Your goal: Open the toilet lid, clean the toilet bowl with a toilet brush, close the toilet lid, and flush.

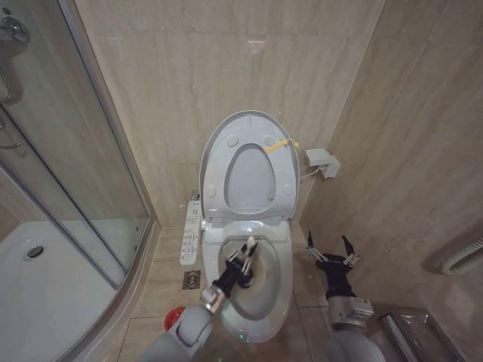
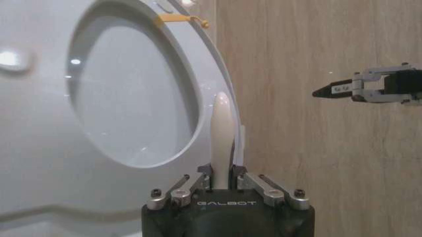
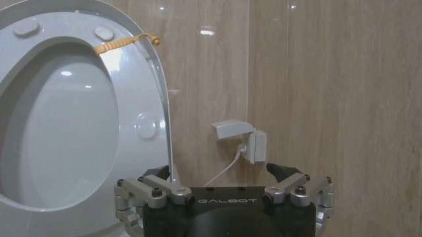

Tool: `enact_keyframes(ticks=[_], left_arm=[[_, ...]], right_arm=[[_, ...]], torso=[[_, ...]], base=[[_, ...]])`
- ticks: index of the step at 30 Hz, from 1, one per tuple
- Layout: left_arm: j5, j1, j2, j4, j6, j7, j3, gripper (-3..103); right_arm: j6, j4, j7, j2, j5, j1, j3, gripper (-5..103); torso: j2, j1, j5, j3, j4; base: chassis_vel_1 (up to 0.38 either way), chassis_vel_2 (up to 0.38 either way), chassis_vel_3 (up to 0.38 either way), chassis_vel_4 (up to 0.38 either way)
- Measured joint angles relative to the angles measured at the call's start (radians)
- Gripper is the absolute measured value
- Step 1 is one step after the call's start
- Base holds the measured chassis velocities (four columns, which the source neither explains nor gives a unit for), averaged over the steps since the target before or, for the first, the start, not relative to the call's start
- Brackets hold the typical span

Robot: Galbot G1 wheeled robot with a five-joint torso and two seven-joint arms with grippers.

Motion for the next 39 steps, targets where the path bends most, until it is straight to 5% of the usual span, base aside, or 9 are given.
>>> enact_keyframes(ticks=[12,22,39], left_arm=[[-0.03,-0.134,-0.089,0.189,-0.033,0.032,0.132,18],[-0.073,-0.169,-0.093,0.369,-0.084,0.074,0.141,18],[-0.097,-0.148,-0.109,0.287,-0.056,0.072,0.165,18]], right_arm=[[0.0,0.0,0.0,0.0,0.0,0.0,0.0,100],[0.0,0.0,0.0,0.0,0.0,0.0,0.0,100],[0.0,0.0,0.0,0.0,0.0,0.0,0.0,100]], torso=[[0.0,0.0,-0.0001,0.0,-0.0001],[0.0,0.0,-0.0002,0.0,0.0003],[0.0,0.0,-0.0003,0.0,0.0002]], base=[[0.0,0.0,0.0,0.0],[0.0,0.0,0.0,0.0],[0.0,0.0,0.0,0.0]])
